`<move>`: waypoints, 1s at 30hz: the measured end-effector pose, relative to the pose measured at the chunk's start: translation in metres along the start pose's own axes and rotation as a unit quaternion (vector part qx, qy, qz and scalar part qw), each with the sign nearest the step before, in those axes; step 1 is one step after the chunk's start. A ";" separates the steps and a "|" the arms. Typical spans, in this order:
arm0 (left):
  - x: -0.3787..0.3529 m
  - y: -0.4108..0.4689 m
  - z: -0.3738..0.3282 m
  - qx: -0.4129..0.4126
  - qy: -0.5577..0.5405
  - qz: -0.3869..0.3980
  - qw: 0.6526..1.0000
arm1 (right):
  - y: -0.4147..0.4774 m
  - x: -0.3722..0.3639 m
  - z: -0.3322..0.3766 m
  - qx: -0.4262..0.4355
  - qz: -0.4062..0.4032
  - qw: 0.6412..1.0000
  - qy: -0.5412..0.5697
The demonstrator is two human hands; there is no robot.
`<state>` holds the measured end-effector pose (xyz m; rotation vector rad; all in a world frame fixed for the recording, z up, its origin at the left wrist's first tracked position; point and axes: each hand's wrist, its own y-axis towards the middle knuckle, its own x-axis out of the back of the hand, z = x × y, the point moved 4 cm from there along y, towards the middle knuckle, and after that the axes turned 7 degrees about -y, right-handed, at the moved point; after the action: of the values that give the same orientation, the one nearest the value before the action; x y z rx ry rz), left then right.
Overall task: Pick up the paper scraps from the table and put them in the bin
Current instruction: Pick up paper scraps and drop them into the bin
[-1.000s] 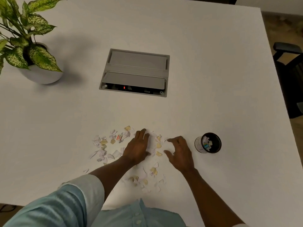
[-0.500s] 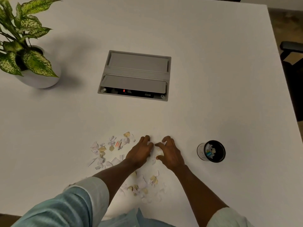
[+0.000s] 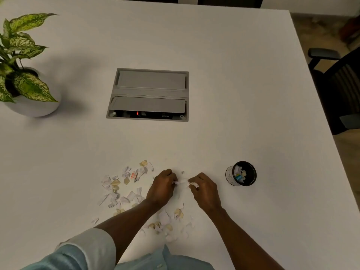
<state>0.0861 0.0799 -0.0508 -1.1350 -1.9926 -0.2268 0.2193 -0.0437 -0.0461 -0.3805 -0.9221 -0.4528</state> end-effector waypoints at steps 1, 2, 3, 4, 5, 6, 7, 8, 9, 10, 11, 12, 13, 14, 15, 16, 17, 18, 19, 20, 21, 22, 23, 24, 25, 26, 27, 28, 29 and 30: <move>0.001 0.001 -0.007 0.001 -0.018 -0.013 1.000 | -0.004 0.007 -0.002 -0.011 -0.016 1.000 0.015; 0.001 0.003 -0.016 0.000 -0.036 -0.026 0.999 | -0.007 0.014 -0.004 -0.024 -0.032 0.999 0.028; 0.001 0.006 -0.025 -0.002 -0.050 -0.038 0.998 | -0.010 0.022 -0.007 -0.036 -0.049 0.997 0.040; 0.001 0.009 -0.036 -0.005 -0.063 -0.051 0.997 | -0.013 0.031 -0.009 -0.048 -0.067 0.995 0.051; 0.001 0.013 -0.047 -0.009 -0.078 -0.063 0.995 | -0.017 0.040 -0.012 -0.063 -0.087 0.992 0.064; 0.001 0.017 -0.059 -0.015 -0.094 -0.072 0.993 | -0.020 0.049 -0.015 -0.077 -0.108 0.988 0.076; 0.000 0.021 -0.072 -0.023 -0.109 -0.075 0.991 | -0.022 0.059 -0.020 -0.093 -0.126 0.984 0.087; -0.001 0.026 -0.084 -0.031 -0.123 -0.076 0.989 | -0.025 0.067 -0.025 -0.110 -0.143 0.979 0.096; -0.002 0.030 -0.097 -0.037 -0.134 -0.074 0.988 | -0.028 0.076 -0.030 -0.129 -0.157 0.974 0.104; -0.004 0.035 -0.109 -0.042 -0.144 -0.069 0.986 | -0.030 0.084 -0.036 -0.150 -0.170 0.967 0.112; -0.006 0.039 -0.120 -0.047 -0.152 -0.062 0.985 | -0.032 0.092 -0.042 -0.172 -0.184 0.960 0.122; -0.009 0.043 -0.132 -0.052 -0.160 -0.054 0.984 | -0.034 0.100 -0.047 -0.194 -0.199 0.952 0.129; -0.011 0.047 -0.143 -0.056 -0.165 -0.045 0.984 | -0.035 0.107 -0.053 -0.214 -0.213 0.945 0.127; -0.013 0.051 -0.154 -0.060 -0.166 -0.036 0.984 | -0.036 0.115 -0.057 -0.230 -0.226 0.940 0.113; -0.015 0.055 -0.164 -0.065 -0.163 -0.029 0.984 | -0.036 0.123 -0.061 -0.242 -0.235 0.937 0.094; -0.017 0.059 -0.173 -0.071 -0.159 -0.023 0.984 | -0.035 0.130 -0.065 -0.251 -0.241 0.934 0.082; -0.019 0.064 -0.182 -0.074 -0.157 -0.017 0.985 | -0.034 0.135 -0.069 -0.259 -0.243 0.932 0.077; -0.021 0.069 -0.189 -0.075 -0.154 -0.010 0.985 | -0.033 0.140 -0.072 -0.266 -0.243 0.930 0.076; -0.023 0.073 -0.197 -0.075 -0.148 -0.002 0.986 | -0.032 0.145 -0.075 -0.272 -0.240 0.929 0.075; -0.025 0.078 -0.204 -0.075 -0.140 0.007 0.987 | -0.030 0.148 -0.077 -0.276 -0.238 0.929 0.071; -0.028 0.083 -0.209 -0.074 -0.129 0.015 0.989 | -0.028 0.152 -0.079 -0.280 -0.234 0.929 0.063; -0.031 0.088 -0.214 -0.073 -0.117 0.024 0.990 | -0.026 0.154 -0.082 -0.285 -0.230 0.929 0.057; -0.033 0.092 -0.218 -0.070 -0.104 0.032 0.992 | -0.025 0.157 -0.084 -0.291 -0.227 0.928 0.055; -0.035 0.096 -0.222 -0.067 -0.090 0.040 0.993 | -0.023 0.159 -0.087 -0.297 -0.222 0.927 0.055; -0.038 0.099 -0.224 -0.064 -0.075 0.049 0.994 | -0.022 0.160 -0.090 -0.305 -0.213 0.927 0.053; -0.041 0.102 -0.225 -0.060 -0.061 0.060 0.994 | -0.020 0.160 -0.093 -0.313 -0.198 0.928 0.047; -0.044 0.104 -0.226 -0.055 -0.048 0.072 0.995 | -0.019 0.160 -0.095 -0.320 -0.181 0.929 0.041; -0.046 0.105 -0.226 -0.051 -0.037 0.083 0.995 | -0.017 0.160 -0.096 -0.327 -0.163 0.930 0.039; -0.048 0.106 -0.227 -0.049 -0.029 0.091 0.994 | -0.016 0.159 -0.097 -0.330 -0.147 0.932 0.039; -0.051 0.107 -0.227 -0.050 -0.025 0.097 0.994 | -0.015 0.159 -0.097 -0.332 -0.134 0.933 0.040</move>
<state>0.3109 -0.0060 0.0368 -1.4014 -1.9153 -0.2005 0.3596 -0.1376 0.0337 -0.8483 -0.7219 -1.0330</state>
